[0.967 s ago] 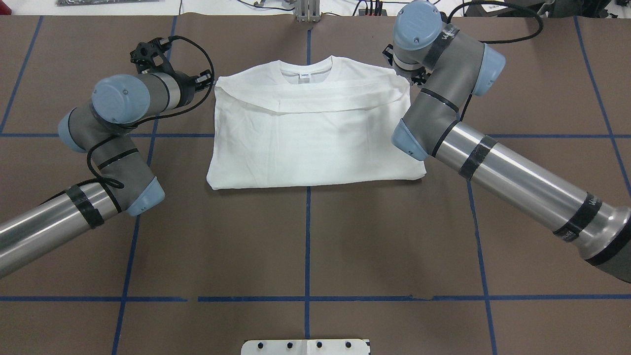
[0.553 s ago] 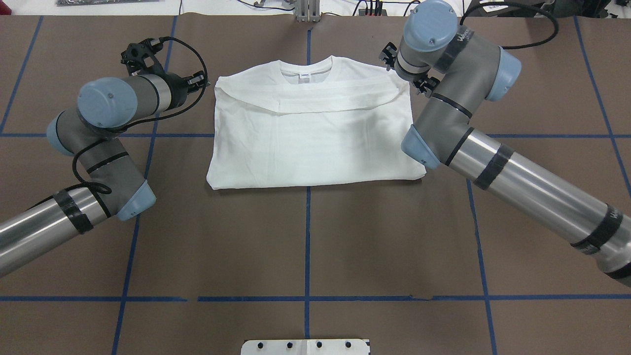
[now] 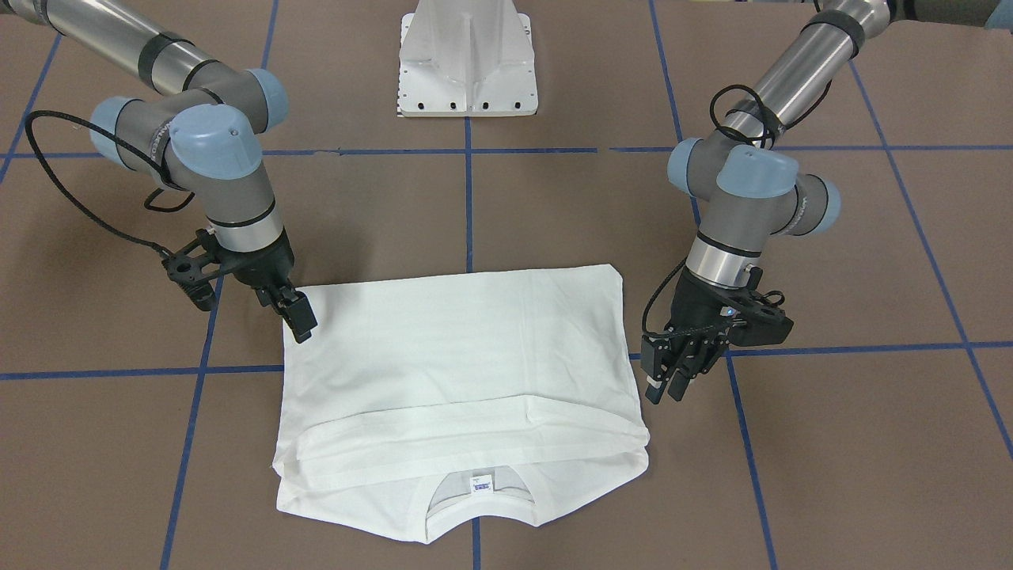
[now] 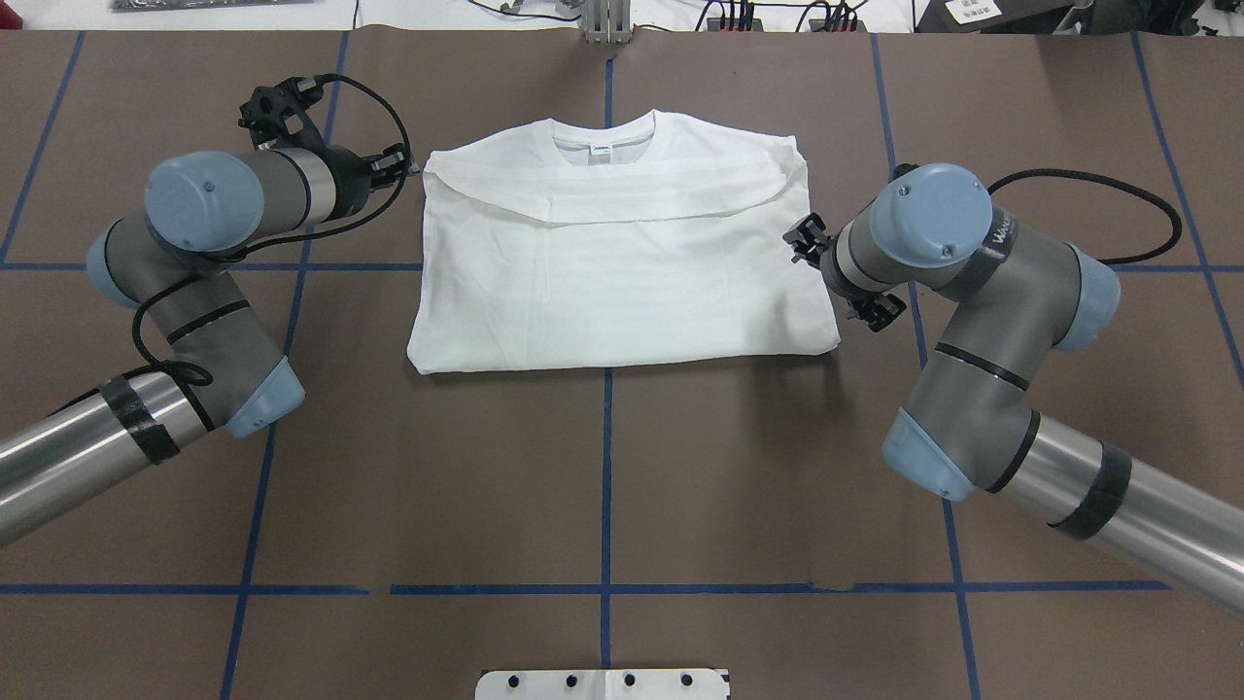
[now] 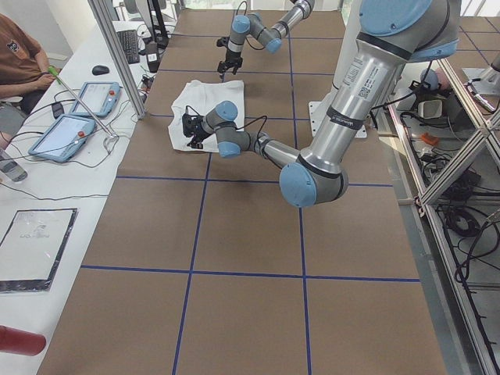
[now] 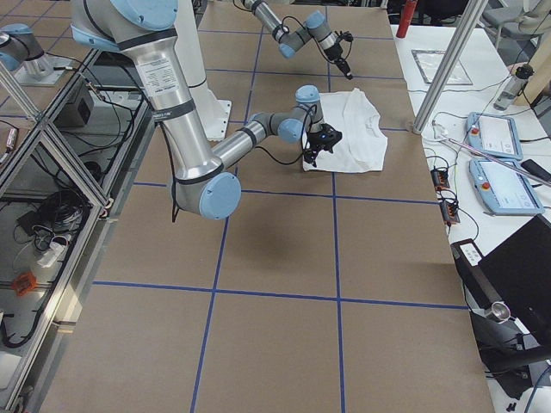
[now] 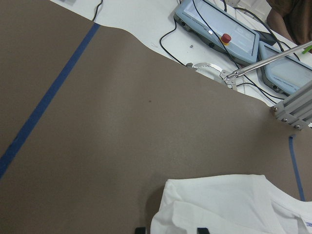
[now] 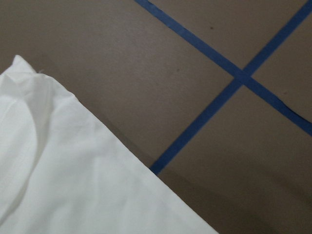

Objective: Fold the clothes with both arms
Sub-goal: 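Lower the right gripper to the folded shirt's side edge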

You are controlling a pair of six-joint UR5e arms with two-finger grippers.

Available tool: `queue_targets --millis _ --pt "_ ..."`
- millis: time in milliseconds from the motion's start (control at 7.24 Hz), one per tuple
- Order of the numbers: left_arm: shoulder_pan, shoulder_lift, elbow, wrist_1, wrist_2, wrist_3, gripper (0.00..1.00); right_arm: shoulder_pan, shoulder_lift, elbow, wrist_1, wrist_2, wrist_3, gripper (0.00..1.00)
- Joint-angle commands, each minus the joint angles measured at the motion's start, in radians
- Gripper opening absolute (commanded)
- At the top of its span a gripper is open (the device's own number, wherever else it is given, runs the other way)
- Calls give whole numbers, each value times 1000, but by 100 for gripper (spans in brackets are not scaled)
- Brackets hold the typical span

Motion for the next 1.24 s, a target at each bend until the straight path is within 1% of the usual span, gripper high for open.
queue_targets --millis 0,138,276,414,553,691,967,1105 --pt "1 -1 -1 2 4 -3 48 -31 -47 31 -1 5 62 97" --pt "1 0 -5 3 5 -2 48 -51 -47 15 -1 1 83 89" --pt "1 0 -5 3 5 -2 48 -57 -42 17 -1 2 85 77" --pt "1 2 -5 3 5 -2 48 -58 -39 14 -3 2 86 51" --pt "1 6 -7 5 5 -2 48 -56 -39 6 -3 2 89 10" --pt "1 6 -10 3 5 -2 48 -56 -42 5 -1 9 82 0" --pt "1 9 -11 3 5 -2 48 -53 -45 38 -3 25 83 0" --pt "1 9 -17 3 5 -2 48 -51 -62 90 -13 66 85 0"
